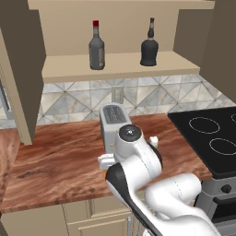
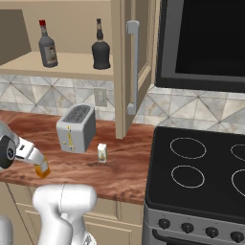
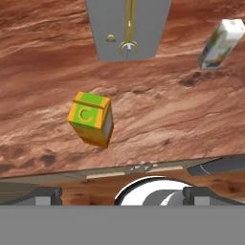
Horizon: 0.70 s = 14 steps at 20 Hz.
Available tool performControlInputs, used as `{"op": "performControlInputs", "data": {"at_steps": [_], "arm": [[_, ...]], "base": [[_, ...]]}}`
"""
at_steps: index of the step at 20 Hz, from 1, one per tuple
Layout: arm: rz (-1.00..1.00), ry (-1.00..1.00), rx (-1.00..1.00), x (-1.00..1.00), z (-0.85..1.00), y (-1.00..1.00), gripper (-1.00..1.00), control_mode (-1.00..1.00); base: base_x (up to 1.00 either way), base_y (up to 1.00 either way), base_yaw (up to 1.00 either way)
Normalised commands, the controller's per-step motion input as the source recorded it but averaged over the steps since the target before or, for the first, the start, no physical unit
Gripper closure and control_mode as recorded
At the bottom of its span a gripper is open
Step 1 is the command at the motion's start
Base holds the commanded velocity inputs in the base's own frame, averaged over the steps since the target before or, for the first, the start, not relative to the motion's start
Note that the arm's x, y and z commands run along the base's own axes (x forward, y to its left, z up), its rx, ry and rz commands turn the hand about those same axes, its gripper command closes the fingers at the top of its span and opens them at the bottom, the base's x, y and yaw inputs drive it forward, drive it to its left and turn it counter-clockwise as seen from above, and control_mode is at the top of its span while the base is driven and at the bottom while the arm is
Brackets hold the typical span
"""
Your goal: Sort all alcoholic drinks to one cabinet, and non-alcoholic drinks to the other.
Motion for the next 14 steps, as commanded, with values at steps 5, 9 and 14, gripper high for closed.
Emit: {"op": "performControlInputs", "data": {"at_steps": [5,9,14], "arm": [[0.00,0.04,-0.02,0.19,-0.27,0.11,-1.00,-1.00],[0.00,0.05,-0.03,0.18,-0.30,0.22,-1.00,-1.00],[0.00,0.02,-0.01,0.17,-0.18,0.15,-1.00,-1.00]], "base": [[0.00,0.00,0.00],[0.00,0.00,0.00],[0.00,0.00,0.00]]}}
